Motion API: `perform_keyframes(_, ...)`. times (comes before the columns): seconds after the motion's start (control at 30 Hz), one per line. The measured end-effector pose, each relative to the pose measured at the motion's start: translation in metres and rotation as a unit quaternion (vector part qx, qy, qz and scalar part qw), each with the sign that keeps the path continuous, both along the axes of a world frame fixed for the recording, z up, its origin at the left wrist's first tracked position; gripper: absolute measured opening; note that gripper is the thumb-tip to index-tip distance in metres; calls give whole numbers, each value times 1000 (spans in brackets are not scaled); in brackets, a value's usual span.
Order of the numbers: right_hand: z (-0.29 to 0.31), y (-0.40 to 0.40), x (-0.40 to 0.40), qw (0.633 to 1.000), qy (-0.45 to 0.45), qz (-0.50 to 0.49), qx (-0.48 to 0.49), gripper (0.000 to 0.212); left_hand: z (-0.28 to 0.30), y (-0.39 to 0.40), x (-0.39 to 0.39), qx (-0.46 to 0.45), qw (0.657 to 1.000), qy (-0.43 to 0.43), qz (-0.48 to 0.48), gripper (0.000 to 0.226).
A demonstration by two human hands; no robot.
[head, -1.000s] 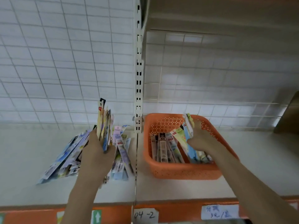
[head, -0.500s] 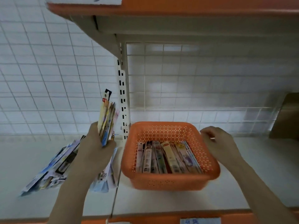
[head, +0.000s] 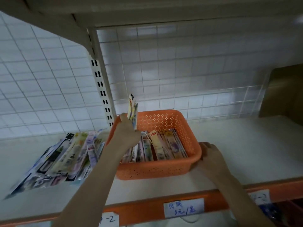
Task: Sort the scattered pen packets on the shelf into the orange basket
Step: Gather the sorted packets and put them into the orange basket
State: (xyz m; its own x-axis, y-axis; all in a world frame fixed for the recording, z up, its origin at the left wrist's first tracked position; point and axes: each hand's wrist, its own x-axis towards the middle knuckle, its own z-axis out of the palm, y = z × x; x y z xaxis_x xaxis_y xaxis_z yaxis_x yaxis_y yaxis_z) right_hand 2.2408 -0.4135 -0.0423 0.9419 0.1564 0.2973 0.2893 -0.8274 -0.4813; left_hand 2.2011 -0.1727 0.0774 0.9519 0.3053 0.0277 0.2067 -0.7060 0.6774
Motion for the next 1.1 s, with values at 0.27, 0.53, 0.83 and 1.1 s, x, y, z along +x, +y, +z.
perform_keyframes(0.27,-18,-4,12,998,-61,12,-30,23,-23,3,10,129,971,200,-30,76)
perform_keyframes(0.53,-9,-7,6,999,-16,27,11,10,-28,3,8,243,948,169,-118,42)
perform_keyframes(0.83,73,8,-4,993,-69,-56,78,26,-9,19,-27,206,973,-47,-96,45)
perform_keyframes(1.1,104,112,-45,991,-83,62,84,22,-18,93,-81,128,980,-141,53,30)
